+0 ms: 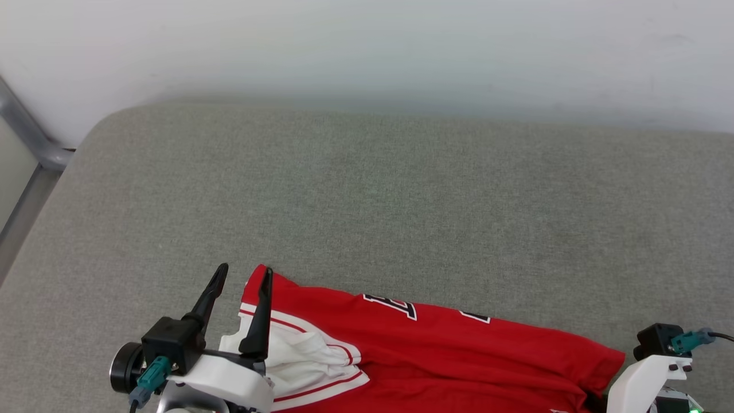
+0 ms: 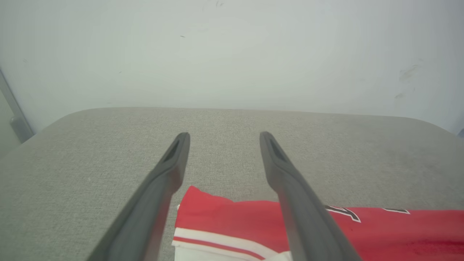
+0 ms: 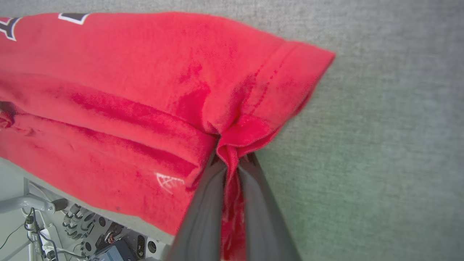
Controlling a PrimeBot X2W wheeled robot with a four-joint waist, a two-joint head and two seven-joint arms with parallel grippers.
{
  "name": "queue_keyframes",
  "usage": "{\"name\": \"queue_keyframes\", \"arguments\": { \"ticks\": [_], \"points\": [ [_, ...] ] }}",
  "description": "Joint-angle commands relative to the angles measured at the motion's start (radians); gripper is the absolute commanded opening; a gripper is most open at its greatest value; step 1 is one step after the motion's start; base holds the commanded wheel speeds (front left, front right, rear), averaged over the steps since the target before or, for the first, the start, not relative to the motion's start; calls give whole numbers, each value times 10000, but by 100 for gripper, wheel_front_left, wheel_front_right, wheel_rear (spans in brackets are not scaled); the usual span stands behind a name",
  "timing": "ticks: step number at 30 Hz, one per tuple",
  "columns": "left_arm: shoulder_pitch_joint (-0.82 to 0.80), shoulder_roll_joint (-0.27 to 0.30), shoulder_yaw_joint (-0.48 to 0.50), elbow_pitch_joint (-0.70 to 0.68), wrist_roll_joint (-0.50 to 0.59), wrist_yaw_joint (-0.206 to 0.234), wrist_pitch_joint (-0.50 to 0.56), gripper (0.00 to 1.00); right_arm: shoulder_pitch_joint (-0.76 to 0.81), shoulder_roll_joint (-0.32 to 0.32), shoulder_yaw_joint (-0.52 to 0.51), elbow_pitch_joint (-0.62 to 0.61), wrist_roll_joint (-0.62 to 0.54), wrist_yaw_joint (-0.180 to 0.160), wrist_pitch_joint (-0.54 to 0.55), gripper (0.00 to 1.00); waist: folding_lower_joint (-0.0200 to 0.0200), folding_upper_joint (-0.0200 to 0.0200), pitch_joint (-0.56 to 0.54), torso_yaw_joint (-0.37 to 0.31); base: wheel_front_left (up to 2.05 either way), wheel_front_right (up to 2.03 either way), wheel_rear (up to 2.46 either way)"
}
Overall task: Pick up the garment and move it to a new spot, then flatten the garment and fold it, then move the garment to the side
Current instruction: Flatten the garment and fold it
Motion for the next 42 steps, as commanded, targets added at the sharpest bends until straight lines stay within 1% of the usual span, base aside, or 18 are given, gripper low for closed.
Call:
{"name": "queue_keyframes", "arguments": {
  "ticks": [1,4,5,12,15,18,19,23,27,31,33,34,36,39,42],
  "points": [
    [144,63,26,50,99,33,-66,100,-79,-1,91,45,26,23,-47,0,-1,0,-175,-61,0,0,0],
    [269,121,47,77,141,102,-64,100,-245,-248,-2,-147,-27,11,-165,0,-1,0,-390,-172,0,0,0],
    [399,166,46,47,169,160,-57,100,-229,-465,-290,-184,-79,8,-126,0,-1,0,-565,-280,0,0,0],
    [523,230,25,-66,134,241,-13,100,-191,-912,-1418,-271,-294,9,109,0,-1,0,-686,-474,0,0,0],
    [557,248,8,-90,96,276,29,100,-79,-1008,-1922,-327,-414,9,289,0,-1,0,-705,-537,0,0,0],
    [584,269,10,-91,86,321,49,100,-52,-961,-2398,-475,-443,9,504,0,-1,0,-722,-588,0,0,0],
    [607,273,5,-95,87,325,60,100,-65,-856,-2516,-499,-314,9,626,0,-1,0,-724,-605,0,0,0],
    [592,270,-32,-91,52,320,73,100,-338,-199,-3011,-673,825,11,1460,0,-1,0,-744,-608,0,0,0],
    [523,298,-72,-54,40,327,117,100,-551,887,-3538,-1008,2589,11,2854,0,-1,0,-807,-538,0,0,0],
    [504,323,-126,-39,22,321,184,100,-779,1473,-3971,-1174,4263,13,4043,0,-1,0,-881,-421,0,0,0],
    [465,322,-163,-26,15,308,188,100,-936,1570,-4070,-1030,5011,13,4425,0,-1,0,-903,-345,0,0,0],
    [438,319,-184,-24,18,299,200,100,-1008,1597,-4059,-939,5315,13,4525,0,-1,0,-907,-302,0,0,0],
    [385,308,-237,-2,15,274,215,100,-1114,1613,-3720,-524,6193,13,4464,0,-1,0,-919,-193,0,0,0],
    [283,283,-318,23,26,245,235,100,-1338,1595,-2919,-112,7092,13,3979,0,-1,0,-867,14,0,0,0],
    [147,219,-392,54,31,180,223,100,-1506,1597,-1946,173,7675,13,3393,0,-1,0,-705,255,0,0,0]
  ]
}}
